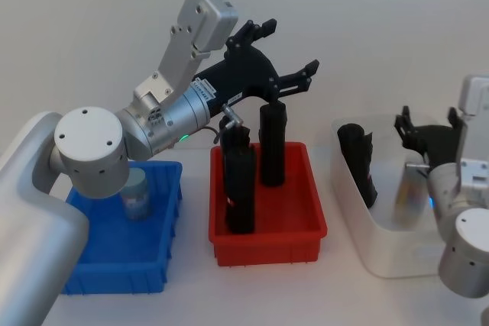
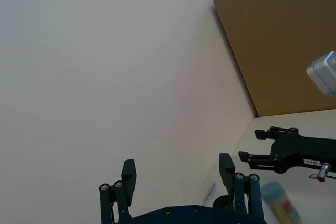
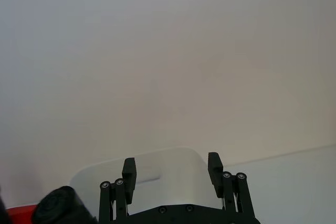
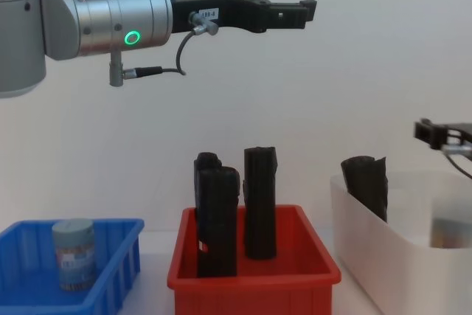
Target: Pick the cotton swabs from the blue box and place them into the white box.
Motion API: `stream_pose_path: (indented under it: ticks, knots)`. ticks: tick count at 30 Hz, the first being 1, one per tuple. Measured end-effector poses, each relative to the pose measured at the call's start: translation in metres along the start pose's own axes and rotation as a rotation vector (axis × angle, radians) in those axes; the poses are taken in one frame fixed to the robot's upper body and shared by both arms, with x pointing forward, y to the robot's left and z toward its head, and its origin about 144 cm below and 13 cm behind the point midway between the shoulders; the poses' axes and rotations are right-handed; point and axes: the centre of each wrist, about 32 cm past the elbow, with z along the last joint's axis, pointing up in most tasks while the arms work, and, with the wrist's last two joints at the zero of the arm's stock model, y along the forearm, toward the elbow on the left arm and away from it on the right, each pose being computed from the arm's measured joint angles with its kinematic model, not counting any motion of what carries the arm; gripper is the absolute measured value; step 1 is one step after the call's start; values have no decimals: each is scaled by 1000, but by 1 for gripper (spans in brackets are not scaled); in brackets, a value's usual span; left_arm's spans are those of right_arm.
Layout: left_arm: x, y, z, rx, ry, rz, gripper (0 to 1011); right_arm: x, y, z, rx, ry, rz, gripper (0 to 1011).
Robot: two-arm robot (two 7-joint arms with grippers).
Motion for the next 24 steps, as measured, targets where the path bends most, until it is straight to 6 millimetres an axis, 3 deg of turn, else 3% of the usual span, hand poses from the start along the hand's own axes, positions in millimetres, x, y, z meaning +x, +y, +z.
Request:
stream_pose_path:
  ticks: [7,24]
  knots:
    - [0,0,0,0,0,0,1000,12,1,-5,-57,41,-100,994]
    - [0,0,0,0,0,0,1000,24,1,-11,-118,81,-202,1002]
